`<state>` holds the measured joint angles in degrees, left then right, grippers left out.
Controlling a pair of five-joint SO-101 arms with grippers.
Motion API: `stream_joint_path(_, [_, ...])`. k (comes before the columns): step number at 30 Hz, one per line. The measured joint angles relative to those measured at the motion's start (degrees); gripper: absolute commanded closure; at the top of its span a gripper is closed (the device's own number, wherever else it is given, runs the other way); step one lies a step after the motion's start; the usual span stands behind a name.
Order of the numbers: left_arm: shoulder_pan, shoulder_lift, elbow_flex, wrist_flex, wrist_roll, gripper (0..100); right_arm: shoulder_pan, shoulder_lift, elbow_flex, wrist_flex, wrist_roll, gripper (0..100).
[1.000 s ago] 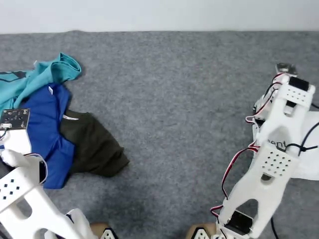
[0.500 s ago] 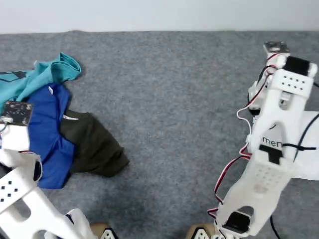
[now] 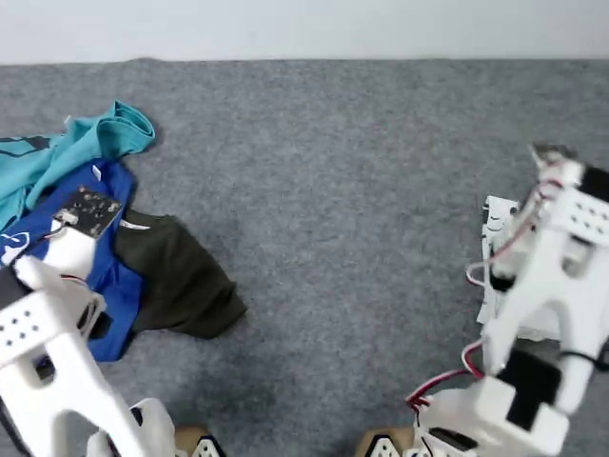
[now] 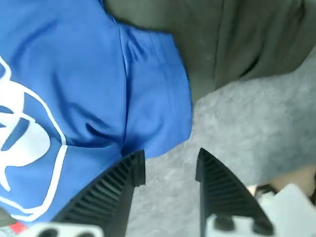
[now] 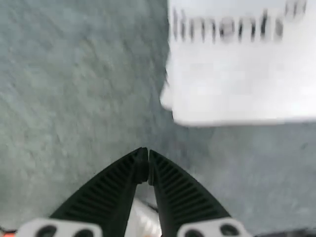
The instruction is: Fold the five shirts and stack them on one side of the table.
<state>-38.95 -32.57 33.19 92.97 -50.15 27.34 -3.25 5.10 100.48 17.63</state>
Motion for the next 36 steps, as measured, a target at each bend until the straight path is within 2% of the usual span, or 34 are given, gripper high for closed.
stream_joint_path(6, [-8.4,11.5,-7.6,-1.6,-12.0,82,7.1,-7.0,11.8,0.0,0.0,98.9])
stream_joint_path(12, [-16.9,19.6,-13.5,-2.1,-26.5,82,7.6,-13.8,18.4,0.0,0.0,98.9])
stream_joint_path(16, [-20.0,23.2,-15.3,-4.9,-29.8,82,7.8,-17.5,21.5,0.0,0.0,98.9])
stream_joint_path(21, [-21.2,28.4,-15.3,-8.6,-30.3,82,7.8,-19.4,22.4,0.0,0.0,98.9])
stream_joint_path(24, [-21.2,31.6,-15.3,-11.2,-30.2,90,7.8,-19.5,22.4,0.0,0.0,98.9])
stream_joint_path(26, [-20.9,32.7,-15.3,-13.1,-27.8,99,7.8,-19.5,22.4,0.0,0.0,98.9])
stream_joint_path(31, [-18.5,32.3,-17.1,-13.8,-24.3,100,7.8,-19.5,22.4,0.0,0.0,98.9])
stream_joint_path(36, [-13.9,22.1,-23.2,-11.3,-13.9,100,7.8,-19.5,22.4,0.0,0.0,98.9])
